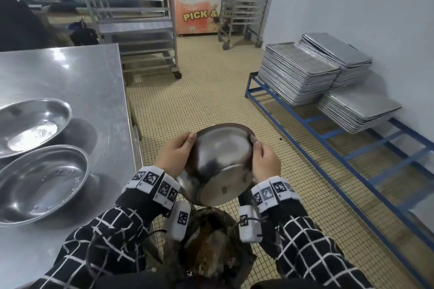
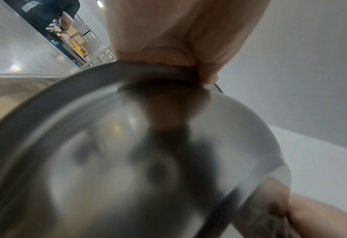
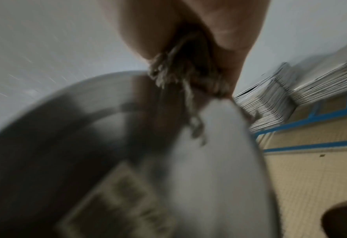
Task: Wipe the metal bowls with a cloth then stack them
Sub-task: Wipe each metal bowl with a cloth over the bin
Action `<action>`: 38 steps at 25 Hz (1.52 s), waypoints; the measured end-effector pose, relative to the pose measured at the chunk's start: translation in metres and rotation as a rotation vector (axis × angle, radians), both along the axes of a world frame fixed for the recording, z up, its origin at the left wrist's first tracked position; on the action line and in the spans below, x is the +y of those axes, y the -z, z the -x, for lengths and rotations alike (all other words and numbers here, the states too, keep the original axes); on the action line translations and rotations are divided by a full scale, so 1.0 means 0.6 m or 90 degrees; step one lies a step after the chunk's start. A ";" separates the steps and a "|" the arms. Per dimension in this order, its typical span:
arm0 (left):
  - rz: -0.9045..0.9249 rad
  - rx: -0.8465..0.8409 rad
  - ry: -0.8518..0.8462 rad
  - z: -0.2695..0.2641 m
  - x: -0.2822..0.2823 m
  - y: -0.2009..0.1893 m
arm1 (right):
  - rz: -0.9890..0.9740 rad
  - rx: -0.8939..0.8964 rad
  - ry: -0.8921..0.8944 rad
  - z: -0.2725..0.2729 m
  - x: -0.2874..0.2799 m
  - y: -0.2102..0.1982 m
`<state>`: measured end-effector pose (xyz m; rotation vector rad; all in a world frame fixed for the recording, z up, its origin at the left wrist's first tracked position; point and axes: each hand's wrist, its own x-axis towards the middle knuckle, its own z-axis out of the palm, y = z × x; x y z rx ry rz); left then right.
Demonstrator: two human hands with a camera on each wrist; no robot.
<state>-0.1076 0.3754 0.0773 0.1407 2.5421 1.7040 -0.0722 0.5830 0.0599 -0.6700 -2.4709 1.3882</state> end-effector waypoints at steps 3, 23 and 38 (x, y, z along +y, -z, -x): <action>0.021 0.023 -0.047 -0.001 -0.001 0.001 | -0.024 0.047 -0.002 -0.015 0.009 0.005; -0.110 -0.094 -0.002 0.002 -0.032 0.029 | 0.260 -0.073 0.151 -0.009 -0.005 0.029; 0.147 0.005 0.137 -0.021 -0.015 0.062 | -0.307 0.078 -0.207 0.007 -0.005 0.039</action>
